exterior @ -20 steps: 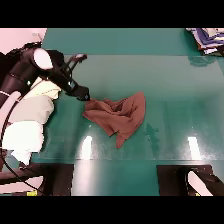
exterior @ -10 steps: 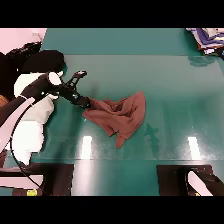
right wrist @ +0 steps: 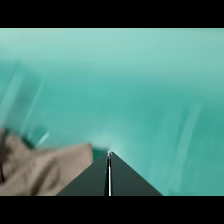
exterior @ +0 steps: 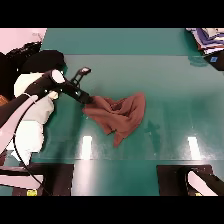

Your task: Fold the shirts.

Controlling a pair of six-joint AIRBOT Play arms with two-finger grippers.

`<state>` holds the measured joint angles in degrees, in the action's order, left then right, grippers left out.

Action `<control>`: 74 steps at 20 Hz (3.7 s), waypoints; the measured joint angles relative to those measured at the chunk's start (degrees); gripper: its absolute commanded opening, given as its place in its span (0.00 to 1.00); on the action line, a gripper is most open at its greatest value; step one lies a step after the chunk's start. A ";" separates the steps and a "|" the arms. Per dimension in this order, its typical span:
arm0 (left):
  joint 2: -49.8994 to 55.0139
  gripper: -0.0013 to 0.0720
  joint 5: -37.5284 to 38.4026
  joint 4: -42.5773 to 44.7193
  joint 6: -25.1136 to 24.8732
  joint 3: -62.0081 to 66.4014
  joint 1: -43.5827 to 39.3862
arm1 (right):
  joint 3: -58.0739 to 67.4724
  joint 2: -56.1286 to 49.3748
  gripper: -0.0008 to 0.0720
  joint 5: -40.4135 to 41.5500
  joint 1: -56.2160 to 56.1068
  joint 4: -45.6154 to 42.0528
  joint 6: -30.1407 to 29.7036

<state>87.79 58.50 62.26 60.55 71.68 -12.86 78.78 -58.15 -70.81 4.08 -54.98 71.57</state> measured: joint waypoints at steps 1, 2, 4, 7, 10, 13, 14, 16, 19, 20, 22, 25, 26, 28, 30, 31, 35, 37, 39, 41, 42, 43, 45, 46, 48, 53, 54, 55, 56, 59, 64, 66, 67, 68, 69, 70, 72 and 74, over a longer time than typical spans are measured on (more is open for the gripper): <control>-0.66 0.05 0.83 0.44 0.33 1.99 0.76 | 0.00 -1.84 0.03 -1.09 -0.04 -0.02 0.00; -1.44 0.06 1.33 0.81 0.72 3.87 1.46 | 0.00 -3.93 0.11 -2.16 -0.28 -0.11 0.02; -3.08 0.06 1.99 1.33 1.38 7.58 2.62 | 0.00 -9.03 0.79 -3.76 -1.53 -0.09 0.07; -4.68 0.06 2.67 1.64 2.56 11.74 3.48 | 0.00 -18.51 0.81 -4.31 -5.75 0.00 0.07; -5.18 0.06 3.41 1.79 4.17 13.46 3.82 | 0.07 -27.91 0.81 -0.87 -11.34 2.60 -0.94; -5.40 0.06 4.46 1.84 5.01 14.14 3.96 | 1.90 -36.35 0.81 4.15 -17.07 6.88 -3.37; -5.44 0.06 4.68 1.84 5.27 14.25 3.96 | 3.21 -38.82 0.81 5.11 -18.73 7.69 -3.89; -5.49 0.06 5.01 1.86 5.97 14.38 3.98 | 6.88 -43.78 0.80 6.38 -22.03 8.94 -4.72; -5.49 0.06 5.38 1.86 6.62 14.49 3.98 | 12.87 -50.05 0.59 6.56 -25.75 9.73 -5.25; -5.49 0.06 5.55 1.86 6.69 14.49 3.98 | 14.82 -51.78 0.28 6.36 -26.62 9.94 -5.33; -5.49 0.05 6.10 1.86 6.86 14.49 3.98 | 18.53 -54.45 0.03 5.33 -28.00 10.05 -5.49; -6.05 0.05 7.45 2.01 7.06 14.60 4.00 | 23.82 -55.60 0.03 4.35 -28.68 9.81 -5.73; -6.91 0.05 7.52 2.05 7.13 14.62 4.02 | 25.59 -54.84 0.02 3.61 -28.52 9.03 -5.73; -10.29 0.05 6.54 2.29 7.34 14.67 4.13 | 29.11 -51.39 0.03 1.29 -27.28 6.67 -5.20; -15.69 0.05 4.68 2.75 7.48 14.71 4.15 | 32.52 -45.79 0.03 -1.79 -25.42 2.95 -3.96; -18.60 0.05 3.80 2.93 7.50 14.73 4.15 | 34.07 -42.45 0.03 -3.41 -24.52 1.36 -3.04; -29.14 0.05 1.22 2.29 8.46 14.75 4.17 | 35.45 -25.99 0.03 -7.76 -21.77 -3.69 0.17; -31.74 0.05 1.01 0.76 9.03 14.58 4.17 | 32.61 -18.27 0.03 -8.59 -21.35 -4.76 2.01; -32.39 0.05 1.49 -1.14 9.38 13.92 4.17 | 28.06 -11.93 0.03 -9.42 -21.11 -5.68 4.76; -31.67 0.05 2.62 -2.67 9.64 12.33 4.07 | 21.33 -7.06 0.03 -10.03 -21.00 -6.19 7.39; -30.86 0.05 3.37 -3.28 9.70 10.99 3.93 | 17.09 -4.90 0.03 -9.99 -20.92 -6.29 8.48; -29.99 0.05 4.13 -3.85 9.84 9.44 3.89 | 12.68 -3.10 0.03 -9.86 -20.87 -6.32 9.31; -27.67 0.05 5.07 -4.55 9.90 5.35 3.76 | 2.21 0.28 0.03 -7.80 -20.90 -6.43 10.49; -26.34 0.06 5.42 -4.94 9.90 2.91 3.72 | -2.64 1.64 0.03 -6.21 -20.90 -6.36 10.84; -23.47 0.06 5.73 -5.25 9.99 -1.81 3.69 | -11.76 3.74 0.03 -2.54 -20.90 -6.29 11.56; -17.20 0.68 6.12 -5.66 10.05 -9.29 3.80 | -24.70 5.33 0.03 2.75 -20.83 -6.25 12.35; -16.61 0.68 6.10 -6.12 10.05 -9.86 3.69 | -25.75 5.46 0.03 3.15 -20.83 -6.16 12.37; -16.20 0.68 6.05 -6.49 10.03 -10.25 3.63 | -26.49 5.53 0.03 3.74 -20.83 -6.10 12.46; -15.93 0.68 5.90 -6.80 10.03 -10.51 3.67 | -27.06 5.57 0.03 4.02 -20.83 -6.10 12.52; -15.17 0.68 5.57 -6.97 10.03 -10.97 3.69 | -27.93 5.64 0.03 4.50 -20.83 -6.05 12.59; -10.08 0.68 3.08 -6.91 11.85 -11.21 3.67 | -28.37 5.68 0.03 4.68 -20.83 -5.44 12.70; -7.43 0.68 2.67 -6.80 12.83 -11.23 3.67 | -28.41 5.68 0.03 4.68 -20.83 -5.07 12.70; -6.29 0.68 2.47 -6.75 13.16 -11.21 3.67 | -28.41 5.68 0.03 4.63 -20.83 -4.94 12.70; -5.38 0.68 2.23 -6.67 13.53 -11.23 3.67 | -28.41 5.68 0.03 4.59 -20.83 -4.83 12.70; -4.55 0.68 2.01 -6.60 13.79 -11.21 3.69 | -28.41 5.68 0.03 4.52 -20.83 -4.72 12.70; -3.82 0.68 1.68 -6.54 13.97 -11.23 3.69 | -28.44 5.68 0.03 4.39 -20.83 -4.66 12.70; -2.80 0.68 1.40 -6.40 14.23 -11.21 3.69 | -28.41 5.68 0.03 4.33 -20.83 -4.59 12.70; -2.01 0.68 1.29 -6.64 14.43 -11.21 3.76 | -28.44 5.68 0.03 4.24 -20.83 -4.57 12.79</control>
<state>85.78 59.79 55.61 74.98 60.47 -9.10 50.35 -52.47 -66.57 -16.75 -59.55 84.36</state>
